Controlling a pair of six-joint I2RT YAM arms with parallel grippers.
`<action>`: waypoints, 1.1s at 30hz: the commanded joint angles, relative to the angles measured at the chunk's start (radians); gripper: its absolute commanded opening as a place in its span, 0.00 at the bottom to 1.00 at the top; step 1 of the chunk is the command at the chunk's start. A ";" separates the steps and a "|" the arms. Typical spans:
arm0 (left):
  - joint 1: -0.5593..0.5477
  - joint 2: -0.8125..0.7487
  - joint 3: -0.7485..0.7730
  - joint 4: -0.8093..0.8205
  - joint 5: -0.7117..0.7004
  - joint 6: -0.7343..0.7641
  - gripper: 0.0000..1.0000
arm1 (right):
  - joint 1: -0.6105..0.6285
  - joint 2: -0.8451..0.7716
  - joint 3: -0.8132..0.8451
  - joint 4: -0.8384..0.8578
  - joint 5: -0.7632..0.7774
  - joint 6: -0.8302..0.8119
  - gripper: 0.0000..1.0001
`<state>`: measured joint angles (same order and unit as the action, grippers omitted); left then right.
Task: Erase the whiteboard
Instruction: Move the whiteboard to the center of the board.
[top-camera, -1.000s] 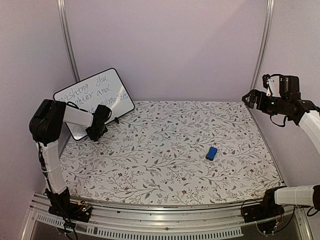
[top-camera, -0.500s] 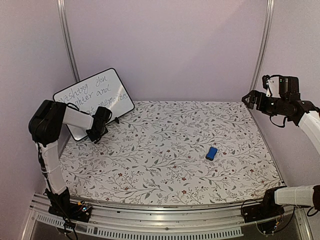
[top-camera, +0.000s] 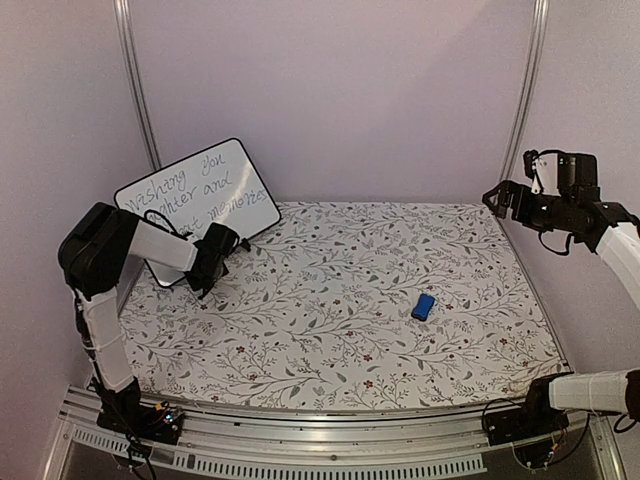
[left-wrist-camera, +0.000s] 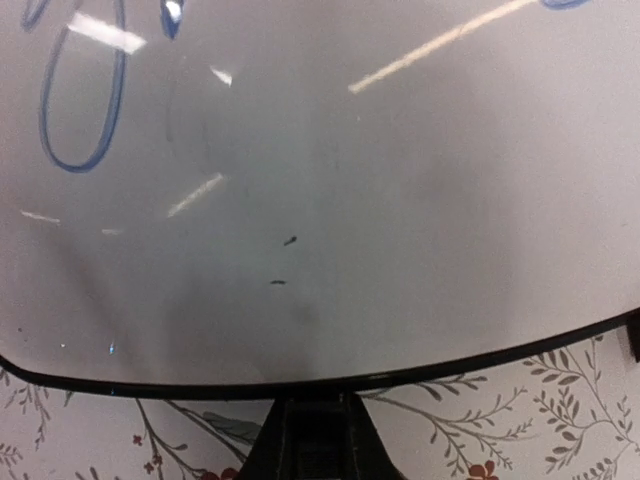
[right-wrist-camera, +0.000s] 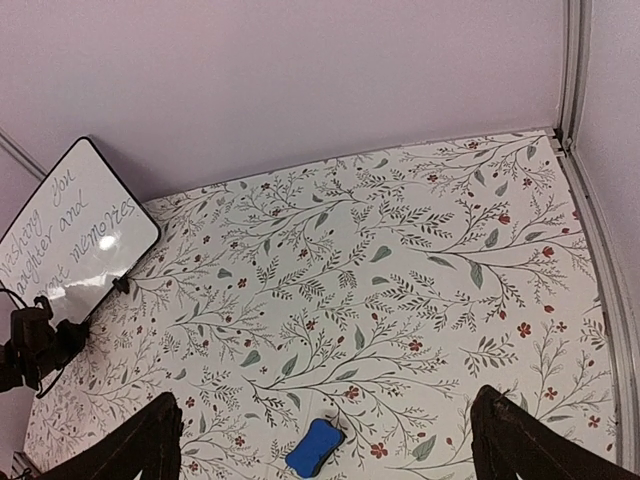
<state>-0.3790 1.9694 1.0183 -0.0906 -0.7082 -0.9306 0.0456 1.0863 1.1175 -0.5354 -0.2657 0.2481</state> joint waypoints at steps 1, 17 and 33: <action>-0.093 -0.011 -0.023 -0.011 0.067 0.040 0.00 | 0.002 -0.003 -0.015 0.020 -0.009 0.007 0.99; -0.273 0.005 -0.009 -0.014 0.076 0.061 0.00 | 0.004 0.010 -0.023 0.023 -0.008 0.005 0.99; -0.469 0.044 0.054 -0.033 0.105 0.088 0.00 | 0.017 0.015 -0.036 0.028 -0.004 0.016 0.99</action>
<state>-0.7563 1.9820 1.0420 -0.0990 -0.7067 -0.9237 0.0536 1.0996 1.0981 -0.5293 -0.2680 0.2516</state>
